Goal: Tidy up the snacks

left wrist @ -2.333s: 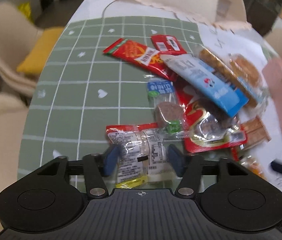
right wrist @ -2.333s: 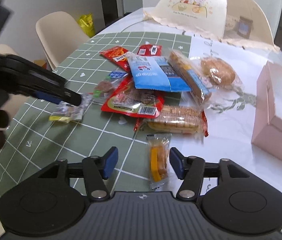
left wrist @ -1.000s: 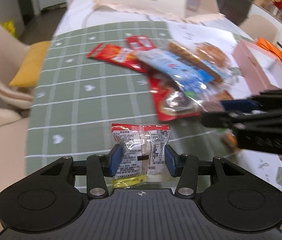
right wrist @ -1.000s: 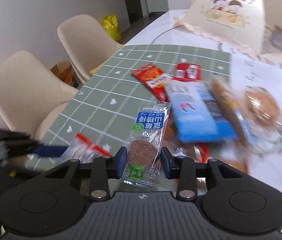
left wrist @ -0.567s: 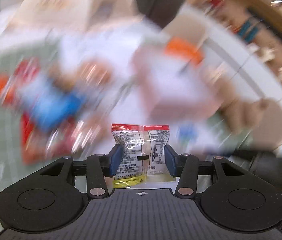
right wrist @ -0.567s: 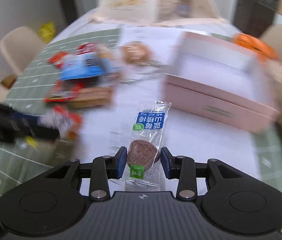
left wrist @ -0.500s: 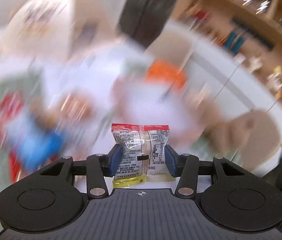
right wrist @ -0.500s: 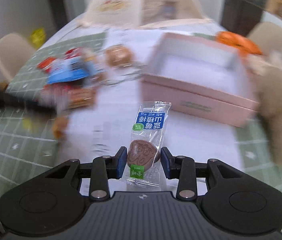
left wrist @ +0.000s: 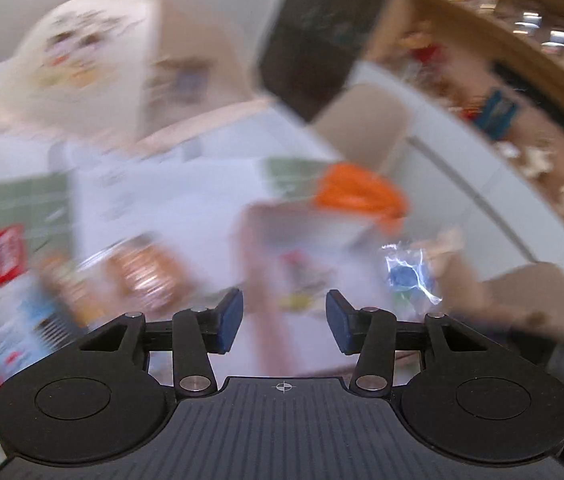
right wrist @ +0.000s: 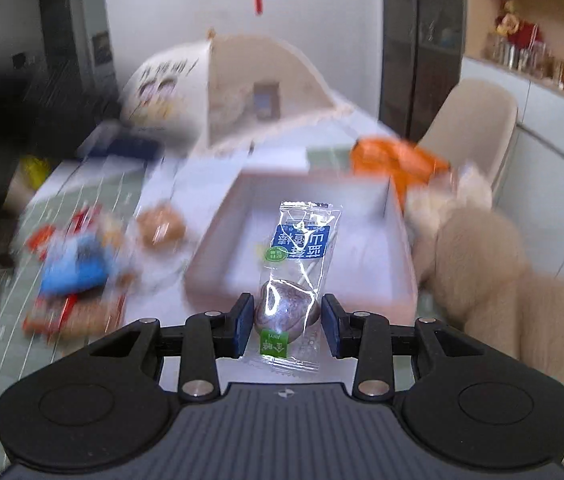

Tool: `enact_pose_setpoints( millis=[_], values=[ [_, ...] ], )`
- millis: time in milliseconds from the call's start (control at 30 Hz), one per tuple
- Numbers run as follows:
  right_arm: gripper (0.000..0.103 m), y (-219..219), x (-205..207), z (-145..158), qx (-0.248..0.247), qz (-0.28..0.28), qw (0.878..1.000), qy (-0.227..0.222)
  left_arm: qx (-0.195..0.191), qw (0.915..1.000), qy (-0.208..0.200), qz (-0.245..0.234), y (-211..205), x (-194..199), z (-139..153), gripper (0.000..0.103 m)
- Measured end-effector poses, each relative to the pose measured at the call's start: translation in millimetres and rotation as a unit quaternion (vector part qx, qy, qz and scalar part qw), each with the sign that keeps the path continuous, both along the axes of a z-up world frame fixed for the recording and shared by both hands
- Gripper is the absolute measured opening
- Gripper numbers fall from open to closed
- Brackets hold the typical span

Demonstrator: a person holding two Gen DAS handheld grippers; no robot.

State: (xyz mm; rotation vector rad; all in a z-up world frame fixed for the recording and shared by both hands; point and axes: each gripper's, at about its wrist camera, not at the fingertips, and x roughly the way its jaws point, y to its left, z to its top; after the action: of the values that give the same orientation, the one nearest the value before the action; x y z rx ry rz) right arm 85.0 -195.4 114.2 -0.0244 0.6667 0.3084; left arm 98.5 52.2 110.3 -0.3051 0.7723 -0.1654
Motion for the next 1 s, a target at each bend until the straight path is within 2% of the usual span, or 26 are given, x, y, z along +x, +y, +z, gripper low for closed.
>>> enact_pose_setpoints(
  millis=[33, 67, 133, 167, 300, 433, 500, 600, 700, 767, 900, 1000],
  values=[
    [0.042, 2, 16, 2, 0.004, -0.002, 1.000, 0.000, 0.000, 0.9998, 0.008, 0.019, 12, -5, -6, 0.051],
    [0.049, 4, 28, 2, 0.004, -0.001, 1.000, 0.005, -0.002, 0.9990, 0.015, 0.041, 26, -12, -13, 0.050],
    [0.052, 14, 44, 1, -0.002, 0.000, 1.000, 0.012, -0.001, 0.9958, 0.028, 0.087, 55, -26, -25, 0.050],
    [0.052, 21, 46, -1, -0.005, 0.007, 1.000, 0.013, 0.000, 0.9936, 0.033, 0.108, 68, -32, -31, 0.050],
    [0.067, 62, 40, -13, 0.001, 0.068, 0.997, 0.031, -0.009, 0.9820, 0.050, 0.182, 122, -56, -50, 0.050],
    [0.067, 126, 36, -33, -0.011, 0.135, 0.989, 0.064, -0.029, 0.9732, 0.064, 0.219, 162, -67, -58, 0.050],
    [0.071, 153, 32, -35, -0.026, 0.156, 0.986, 0.052, -0.042, 0.9718, 0.067, 0.222, 177, -71, -61, 0.050],
    [0.071, 186, 44, -39, -0.013, 0.178, 0.981, 0.071, -0.052, 0.9728, 0.071, 0.214, 190, -76, -66, 0.050],
    [0.071, 213, 66, -47, -0.006, 0.166, 0.982, 0.089, -0.052, 0.9768, 0.076, 0.193, 191, -79, -69, 0.050],
    [0.071, 225, 78, -51, -0.012, 0.149, 0.986, 0.080, -0.047, 0.9801, 0.079, 0.176, 189, -82, -70, 0.050],
    [0.072, 243, 111, -54, -0.079, 0.133, 0.988, 0.027, -0.042, 0.9851, 0.085, 0.144, 183, -94, -71, 0.050],
    [0.076, 250, 147, -65, -0.102, 0.125, 0.985, 0.065, -0.051, 0.9864, 0.095, 0.124, 178, -101, -74, 0.050]
  ],
)
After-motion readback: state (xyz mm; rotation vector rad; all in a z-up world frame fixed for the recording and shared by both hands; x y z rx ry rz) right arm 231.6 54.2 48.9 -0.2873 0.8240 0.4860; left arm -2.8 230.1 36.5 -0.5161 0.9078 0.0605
